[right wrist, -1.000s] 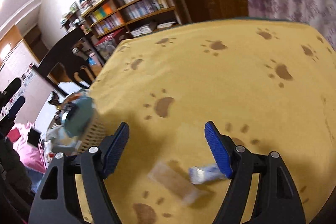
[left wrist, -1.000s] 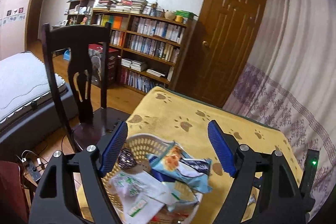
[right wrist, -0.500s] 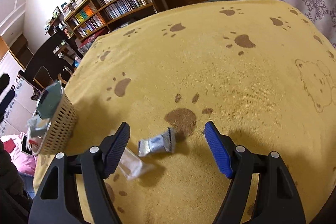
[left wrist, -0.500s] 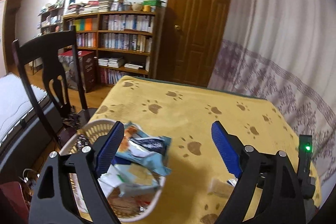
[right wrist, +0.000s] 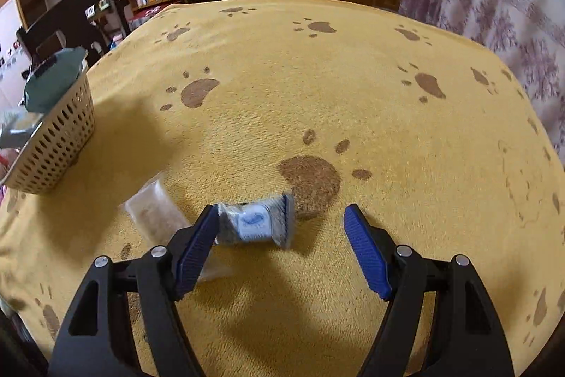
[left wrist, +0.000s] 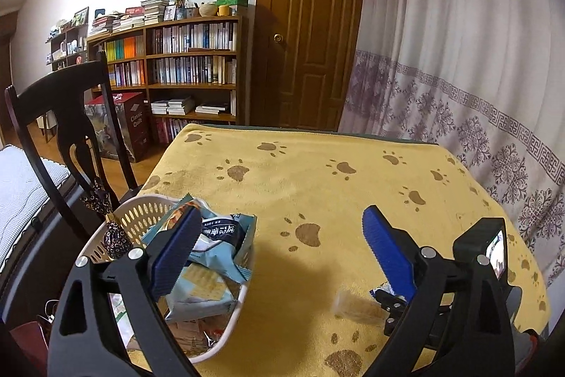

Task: Organize snacks
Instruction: 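Move right gripper to the small silver-blue candy and close on it, then grasp the clear packaged cracker bar with the left gripper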

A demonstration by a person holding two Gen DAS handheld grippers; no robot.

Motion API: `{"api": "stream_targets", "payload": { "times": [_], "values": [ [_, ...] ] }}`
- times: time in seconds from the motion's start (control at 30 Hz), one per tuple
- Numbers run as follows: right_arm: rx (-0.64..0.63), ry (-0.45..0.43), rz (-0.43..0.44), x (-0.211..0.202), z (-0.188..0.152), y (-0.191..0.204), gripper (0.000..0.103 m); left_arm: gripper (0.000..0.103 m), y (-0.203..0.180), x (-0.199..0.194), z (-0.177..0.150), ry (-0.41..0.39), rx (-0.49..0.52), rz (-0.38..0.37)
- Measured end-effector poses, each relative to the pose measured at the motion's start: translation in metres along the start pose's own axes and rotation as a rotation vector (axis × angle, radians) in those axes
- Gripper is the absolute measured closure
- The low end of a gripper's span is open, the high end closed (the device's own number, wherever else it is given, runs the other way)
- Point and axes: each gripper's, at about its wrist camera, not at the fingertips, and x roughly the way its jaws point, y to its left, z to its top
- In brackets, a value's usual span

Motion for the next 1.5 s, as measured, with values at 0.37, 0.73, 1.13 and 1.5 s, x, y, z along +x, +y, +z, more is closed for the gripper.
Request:
{"api": "stream_targets", "payload": {
  "times": [0.37, 0.73, 1.13, 1.5],
  "values": [
    [-0.065, -0.018, -0.018, -0.006, -0.007, 0.011, 0.060, 0.009, -0.011, 0.003, -0.004, 0.012, 0.027, -0.006],
    [0.070, -0.052, -0.069, -0.024, -0.026, -0.037, 0.069, 0.009, -0.034, 0.021, -0.023, 0.092, 0.087, -0.055],
    [0.189, -0.091, -0.054, -0.030, -0.041, -0.079, 0.069, 0.009, -0.067, 0.066, -0.077, 0.299, 0.163, -0.155],
    [0.207, -0.102, -0.028, -0.031, -0.044, -0.083, 0.068, 0.009, -0.085, 0.087, -0.104, 0.378, 0.235, -0.204]
  ]
}}
